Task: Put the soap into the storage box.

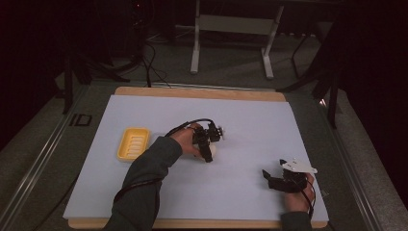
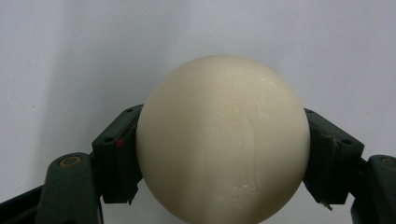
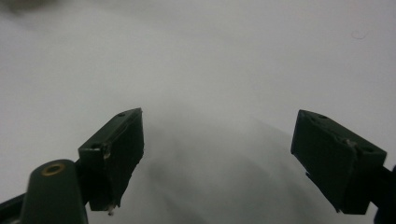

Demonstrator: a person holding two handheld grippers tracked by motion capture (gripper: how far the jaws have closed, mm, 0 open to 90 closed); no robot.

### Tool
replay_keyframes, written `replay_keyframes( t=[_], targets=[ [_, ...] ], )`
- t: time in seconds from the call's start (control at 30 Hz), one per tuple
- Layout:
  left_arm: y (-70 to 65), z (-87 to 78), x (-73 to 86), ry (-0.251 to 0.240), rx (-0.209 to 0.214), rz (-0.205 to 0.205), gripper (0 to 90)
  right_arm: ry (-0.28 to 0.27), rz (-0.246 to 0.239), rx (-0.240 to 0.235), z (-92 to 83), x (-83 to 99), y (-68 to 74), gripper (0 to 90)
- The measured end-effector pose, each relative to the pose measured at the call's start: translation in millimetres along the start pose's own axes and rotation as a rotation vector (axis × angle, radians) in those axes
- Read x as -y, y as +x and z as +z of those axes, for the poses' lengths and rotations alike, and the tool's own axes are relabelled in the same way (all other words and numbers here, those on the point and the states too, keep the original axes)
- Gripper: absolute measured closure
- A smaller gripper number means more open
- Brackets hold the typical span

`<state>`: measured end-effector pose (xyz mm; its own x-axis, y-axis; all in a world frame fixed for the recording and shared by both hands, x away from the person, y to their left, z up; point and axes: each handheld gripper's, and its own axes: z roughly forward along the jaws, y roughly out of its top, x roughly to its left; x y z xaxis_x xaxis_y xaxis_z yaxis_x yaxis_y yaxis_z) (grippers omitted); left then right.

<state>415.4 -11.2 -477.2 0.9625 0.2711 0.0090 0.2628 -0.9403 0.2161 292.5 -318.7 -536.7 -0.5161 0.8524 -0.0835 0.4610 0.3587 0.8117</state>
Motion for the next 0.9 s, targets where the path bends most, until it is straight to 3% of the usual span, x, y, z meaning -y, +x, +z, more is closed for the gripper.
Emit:
replay_keyframes(
  t=[0.9],
  targets=[
    [12.9, -24.9, 19.6, -0.02, -0.011, -0.043, 25.5, -0.025, 0.003, -0.005, -2.5, 1.0, -0.3, 17.1]
  ],
)
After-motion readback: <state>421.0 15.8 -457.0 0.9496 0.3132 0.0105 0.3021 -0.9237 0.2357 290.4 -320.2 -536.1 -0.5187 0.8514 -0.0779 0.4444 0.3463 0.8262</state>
